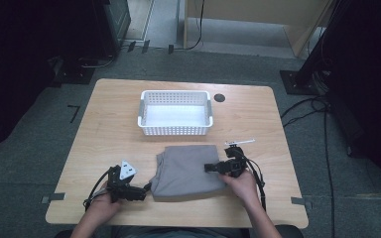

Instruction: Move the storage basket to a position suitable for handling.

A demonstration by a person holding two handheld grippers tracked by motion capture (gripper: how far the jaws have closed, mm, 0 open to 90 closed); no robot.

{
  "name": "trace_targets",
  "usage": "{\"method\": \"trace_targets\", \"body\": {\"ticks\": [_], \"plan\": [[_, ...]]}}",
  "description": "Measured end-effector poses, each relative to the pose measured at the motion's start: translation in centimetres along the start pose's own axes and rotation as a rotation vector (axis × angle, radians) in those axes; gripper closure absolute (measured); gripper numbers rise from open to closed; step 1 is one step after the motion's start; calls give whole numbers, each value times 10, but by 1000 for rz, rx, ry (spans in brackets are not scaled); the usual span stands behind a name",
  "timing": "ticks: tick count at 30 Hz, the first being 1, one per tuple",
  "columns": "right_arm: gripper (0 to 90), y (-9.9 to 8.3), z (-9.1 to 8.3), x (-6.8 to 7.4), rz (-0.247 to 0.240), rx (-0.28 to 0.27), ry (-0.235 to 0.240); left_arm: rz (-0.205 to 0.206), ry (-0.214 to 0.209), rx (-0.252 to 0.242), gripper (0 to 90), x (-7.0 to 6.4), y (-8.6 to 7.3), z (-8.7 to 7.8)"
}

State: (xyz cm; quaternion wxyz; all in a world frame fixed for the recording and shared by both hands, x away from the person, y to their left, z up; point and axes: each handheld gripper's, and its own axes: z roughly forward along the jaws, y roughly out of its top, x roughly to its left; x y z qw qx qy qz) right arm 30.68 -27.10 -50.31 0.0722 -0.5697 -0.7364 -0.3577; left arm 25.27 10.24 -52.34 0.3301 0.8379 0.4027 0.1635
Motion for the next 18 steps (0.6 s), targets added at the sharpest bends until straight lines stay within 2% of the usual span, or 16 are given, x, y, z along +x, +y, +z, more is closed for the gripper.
{"method": "trace_targets", "body": {"ticks": [4,6,9,13,18], "plan": [[446,0,4,5,-8,-2,-7,0,0,0,0,0,0,0],[505,0,5,6,-7,0,-15,-1,1,0,0,0,0,0],[557,1,8,7,-2,7,-3,-1,1,0,0,0,0,0],[687,3,10,6,-43,12,-13,-1,1,0,0,0,0,0],[757,5,9,-2,-11,23,33,-1,1,1,0,0,0,0]]}}
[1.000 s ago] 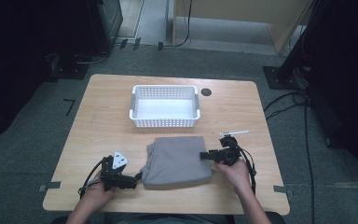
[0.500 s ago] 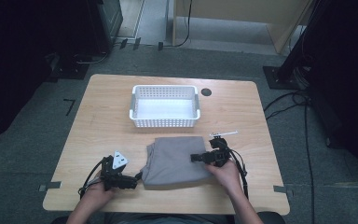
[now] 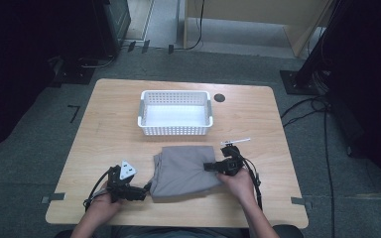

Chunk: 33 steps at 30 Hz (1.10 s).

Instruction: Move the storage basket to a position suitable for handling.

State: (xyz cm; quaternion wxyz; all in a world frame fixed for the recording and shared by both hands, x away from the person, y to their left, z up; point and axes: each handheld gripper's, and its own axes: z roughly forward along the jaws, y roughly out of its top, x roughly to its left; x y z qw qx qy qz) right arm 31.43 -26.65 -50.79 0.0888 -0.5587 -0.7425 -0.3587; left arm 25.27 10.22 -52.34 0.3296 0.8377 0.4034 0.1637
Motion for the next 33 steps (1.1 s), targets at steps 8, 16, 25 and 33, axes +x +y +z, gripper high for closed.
{"method": "trace_targets", "body": {"ticks": [8,16,25,33], "plan": [[782,17,-6,7,-32,70,-3,-2,2,1,0,0,1,0],[783,38,-16,19,-38,111,-3,-2,2,1,0,0,1,0],[783,58,-24,36,-15,160,-11,-3,1,1,0,0,1,0],[783,79,-38,60,-41,183,-25,-4,1,1,0,0,1,0]]}}
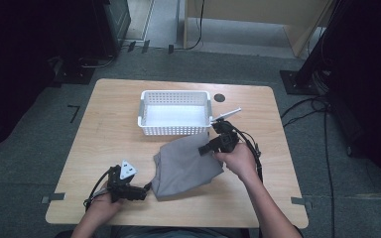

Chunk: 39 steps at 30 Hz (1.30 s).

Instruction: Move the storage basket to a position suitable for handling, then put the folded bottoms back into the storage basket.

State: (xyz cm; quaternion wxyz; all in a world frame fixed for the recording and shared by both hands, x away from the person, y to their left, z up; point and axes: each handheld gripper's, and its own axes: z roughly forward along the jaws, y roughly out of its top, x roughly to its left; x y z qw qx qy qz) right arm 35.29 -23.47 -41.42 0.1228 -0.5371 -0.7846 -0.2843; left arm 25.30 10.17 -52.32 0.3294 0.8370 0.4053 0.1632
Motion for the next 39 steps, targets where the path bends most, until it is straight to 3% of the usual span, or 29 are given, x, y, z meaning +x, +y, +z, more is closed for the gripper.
{"method": "trace_targets", "body": {"ticks": [7,12,19,32,39], "plan": [[787,12,-12,25,-70,15,-25,0,1,-3,0,0,0,0],[787,21,-18,33,-89,25,-37,0,0,-3,0,0,0,0],[787,36,-41,48,-126,9,-56,-1,0,-5,0,0,-1,0],[786,64,-72,79,-171,25,-103,3,1,-1,0,0,0,0],[786,86,-90,94,-169,34,-134,2,1,-2,0,0,0,0]]}}
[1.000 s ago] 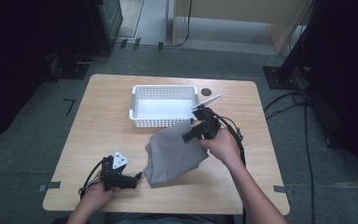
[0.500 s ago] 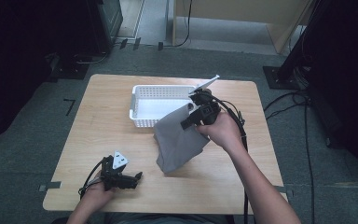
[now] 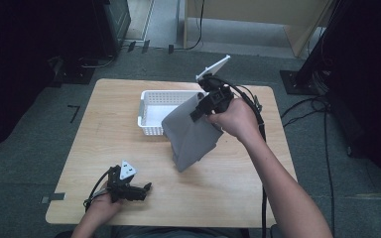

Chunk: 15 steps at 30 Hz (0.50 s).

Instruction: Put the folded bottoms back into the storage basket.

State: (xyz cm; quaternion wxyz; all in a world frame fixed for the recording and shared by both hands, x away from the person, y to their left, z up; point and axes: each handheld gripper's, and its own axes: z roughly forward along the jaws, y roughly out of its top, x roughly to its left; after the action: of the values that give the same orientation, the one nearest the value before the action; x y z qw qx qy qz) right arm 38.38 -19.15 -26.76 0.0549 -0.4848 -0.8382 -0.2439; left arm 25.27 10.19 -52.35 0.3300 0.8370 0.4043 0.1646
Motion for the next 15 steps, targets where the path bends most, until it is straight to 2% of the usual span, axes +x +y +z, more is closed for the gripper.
{"method": "trace_targets", "body": {"ticks": [7,15], "plan": [[786,29,-16,15,-18,5,-30,-1,-1,1,0,0,0,0],[786,64,-26,25,-8,-1,-50,-1,-7,-1,0,1,0,0]]}}
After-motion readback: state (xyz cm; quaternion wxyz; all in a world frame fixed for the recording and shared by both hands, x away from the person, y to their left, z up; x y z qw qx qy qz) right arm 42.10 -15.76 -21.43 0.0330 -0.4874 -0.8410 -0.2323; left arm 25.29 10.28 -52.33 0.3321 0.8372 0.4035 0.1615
